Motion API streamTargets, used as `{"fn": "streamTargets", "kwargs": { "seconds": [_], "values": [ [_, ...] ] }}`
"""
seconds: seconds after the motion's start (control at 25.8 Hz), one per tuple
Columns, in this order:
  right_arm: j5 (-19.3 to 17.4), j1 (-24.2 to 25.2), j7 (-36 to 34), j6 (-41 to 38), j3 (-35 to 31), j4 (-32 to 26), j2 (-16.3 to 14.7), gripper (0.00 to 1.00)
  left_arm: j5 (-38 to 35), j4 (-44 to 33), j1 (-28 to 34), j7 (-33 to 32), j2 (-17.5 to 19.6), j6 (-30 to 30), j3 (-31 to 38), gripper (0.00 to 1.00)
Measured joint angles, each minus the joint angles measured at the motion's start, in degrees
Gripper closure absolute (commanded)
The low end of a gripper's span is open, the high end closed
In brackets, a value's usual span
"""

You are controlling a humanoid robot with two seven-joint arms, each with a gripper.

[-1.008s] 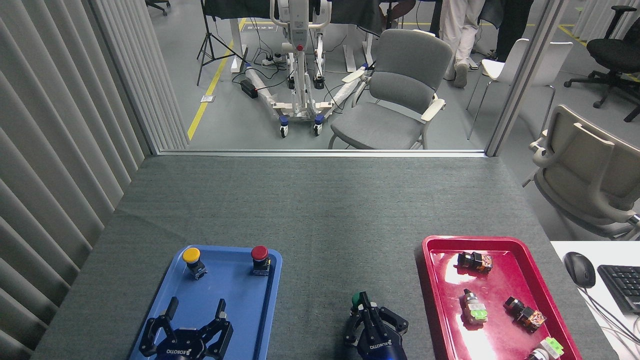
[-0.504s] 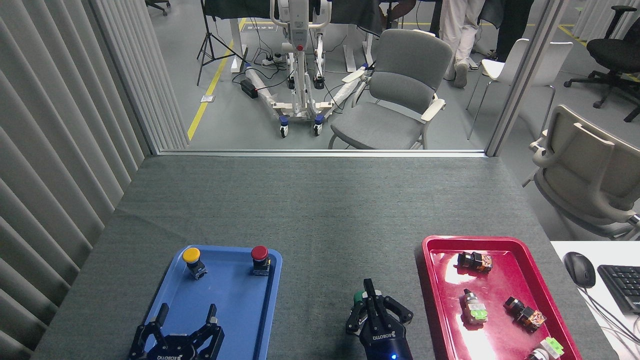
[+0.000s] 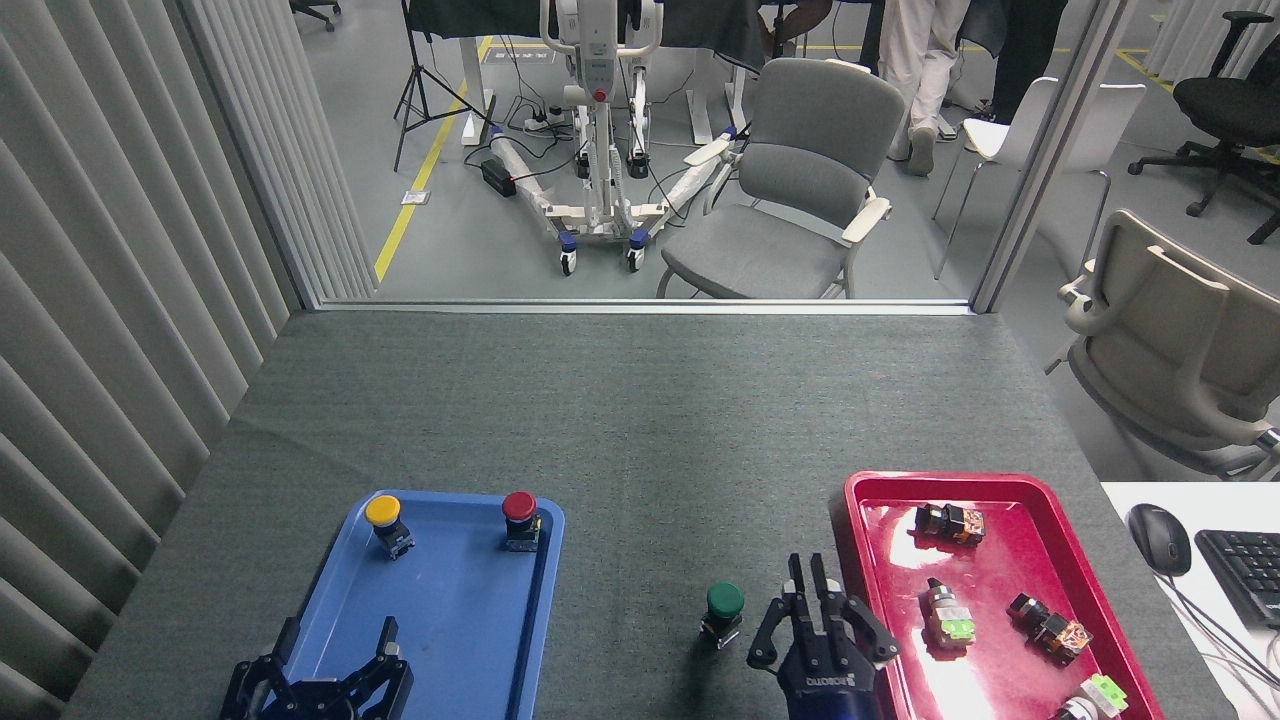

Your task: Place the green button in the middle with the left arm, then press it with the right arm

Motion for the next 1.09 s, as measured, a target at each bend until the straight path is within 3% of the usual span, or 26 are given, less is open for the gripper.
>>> {"fn": "streamTargets", "kwargs": {
  "seconds": [0.35,1.09],
  "values": [
    [0.0,6.8,0.4,-3.5,-6.3,-4.5,-1.8,0.00,1.9,-0.7,0.2,-1.2,0.8,0.1,0.5,0.00],
    [-0.2,8.2,0.3,-3.6,-6.7,-4.3,-3.1,0.00,3.5,1.4,-1.6,-0.7,0.4,-0.2,2.6,0.00]
  ]
}}
